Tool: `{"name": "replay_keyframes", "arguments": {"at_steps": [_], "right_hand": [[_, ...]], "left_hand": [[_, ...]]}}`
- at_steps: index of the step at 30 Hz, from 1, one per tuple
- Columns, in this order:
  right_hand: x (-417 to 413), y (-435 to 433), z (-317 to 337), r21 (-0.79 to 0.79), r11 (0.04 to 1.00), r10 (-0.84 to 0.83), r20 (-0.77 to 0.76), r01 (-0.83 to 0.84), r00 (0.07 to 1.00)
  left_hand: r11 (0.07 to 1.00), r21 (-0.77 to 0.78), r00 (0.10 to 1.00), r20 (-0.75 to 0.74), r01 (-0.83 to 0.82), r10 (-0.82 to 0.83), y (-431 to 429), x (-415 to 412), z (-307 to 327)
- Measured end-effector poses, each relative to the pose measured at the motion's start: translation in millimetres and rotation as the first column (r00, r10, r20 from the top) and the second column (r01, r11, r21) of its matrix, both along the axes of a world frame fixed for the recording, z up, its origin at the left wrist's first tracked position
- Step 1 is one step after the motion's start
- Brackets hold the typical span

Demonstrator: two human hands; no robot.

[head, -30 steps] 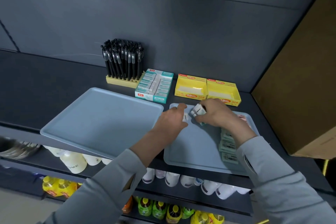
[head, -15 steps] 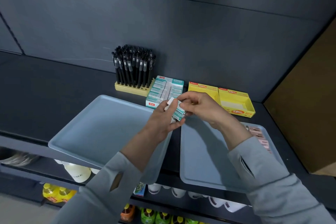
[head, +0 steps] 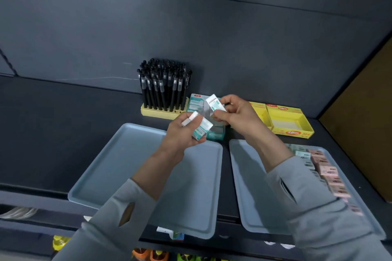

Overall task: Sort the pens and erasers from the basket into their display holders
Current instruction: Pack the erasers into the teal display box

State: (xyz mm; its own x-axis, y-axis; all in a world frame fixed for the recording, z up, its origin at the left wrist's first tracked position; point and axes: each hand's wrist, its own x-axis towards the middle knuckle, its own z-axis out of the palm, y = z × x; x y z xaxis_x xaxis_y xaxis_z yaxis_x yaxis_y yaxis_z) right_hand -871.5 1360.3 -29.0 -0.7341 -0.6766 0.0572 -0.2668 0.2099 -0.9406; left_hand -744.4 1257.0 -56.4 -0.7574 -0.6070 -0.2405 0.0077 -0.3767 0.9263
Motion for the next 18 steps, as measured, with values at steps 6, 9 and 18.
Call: {"name": "replay_keyframes", "arguments": {"at_steps": [6, 9, 18], "right_hand": [[-9, -5, -10, 0.13, 0.981, -0.108, -0.268, 0.147, 0.957], [-4, -12, -7, 0.205, 0.974, -0.031, -0.32, 0.1, 0.947], [0, -30, -8, 0.189, 0.976, -0.077, -0.161, 0.108, 0.984]], "left_hand": [[0.987, 0.012, 0.987, 0.008, -0.162, 0.162, -38, 6, 2], [0.987, -0.01, 0.987, -0.017, -0.163, 0.163, -47, 8, 5], [0.987, 0.028, 0.988, 0.015, -0.157, 0.156, -55, 13, 4]]}}
